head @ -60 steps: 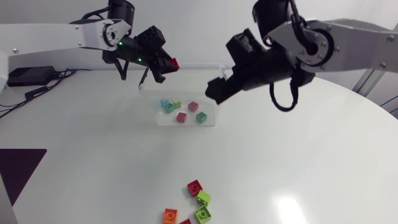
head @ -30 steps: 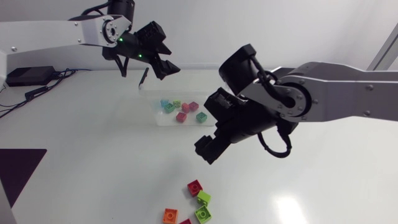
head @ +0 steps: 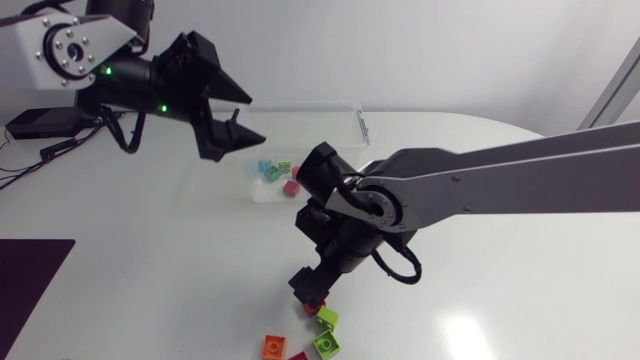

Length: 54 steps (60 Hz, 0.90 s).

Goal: Place the duplo bricks in the container

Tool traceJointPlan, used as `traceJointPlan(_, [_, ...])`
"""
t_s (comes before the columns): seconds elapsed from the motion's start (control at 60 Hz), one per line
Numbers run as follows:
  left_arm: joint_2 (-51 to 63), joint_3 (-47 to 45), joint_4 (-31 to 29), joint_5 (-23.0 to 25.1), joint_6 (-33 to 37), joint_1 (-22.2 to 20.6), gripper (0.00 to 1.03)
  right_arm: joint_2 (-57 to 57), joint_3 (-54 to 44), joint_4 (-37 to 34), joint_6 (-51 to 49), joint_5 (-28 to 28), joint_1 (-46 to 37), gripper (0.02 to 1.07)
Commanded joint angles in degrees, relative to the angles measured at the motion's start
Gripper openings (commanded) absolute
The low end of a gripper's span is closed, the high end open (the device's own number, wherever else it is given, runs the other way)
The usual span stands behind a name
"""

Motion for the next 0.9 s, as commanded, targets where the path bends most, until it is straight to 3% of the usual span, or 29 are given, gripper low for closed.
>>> traceJointPlan(0.0, [-3.0, -5.4, -1.2, 0.5, 3.3, -0.3, 0.99, 2.4, 1.6, -0.7, 2.0, 0.3, 1.3, 1.02])
traceJointPlan(0.233, [-7.1, -17.7, -2.5, 0.5, 8.3, -0.4, 0.99, 6.4, 2.4, -1.1, 3.1, 0.9, 3.4, 1.02])
traceJointPlan(0.567, [-10.4, -27.2, -2.5, 0.5, 10.7, -2.4, 0.98, 9.5, 2.1, -1.0, 3.5, 1.9, 3.8, 0.96])
traceJointPlan(0.883, [-12.6, -33.3, -2.5, 0.1, 10.3, -8.1, 0.98, 10.1, 2.1, 0.1, 3.2, 3.6, 3.2, 0.68])
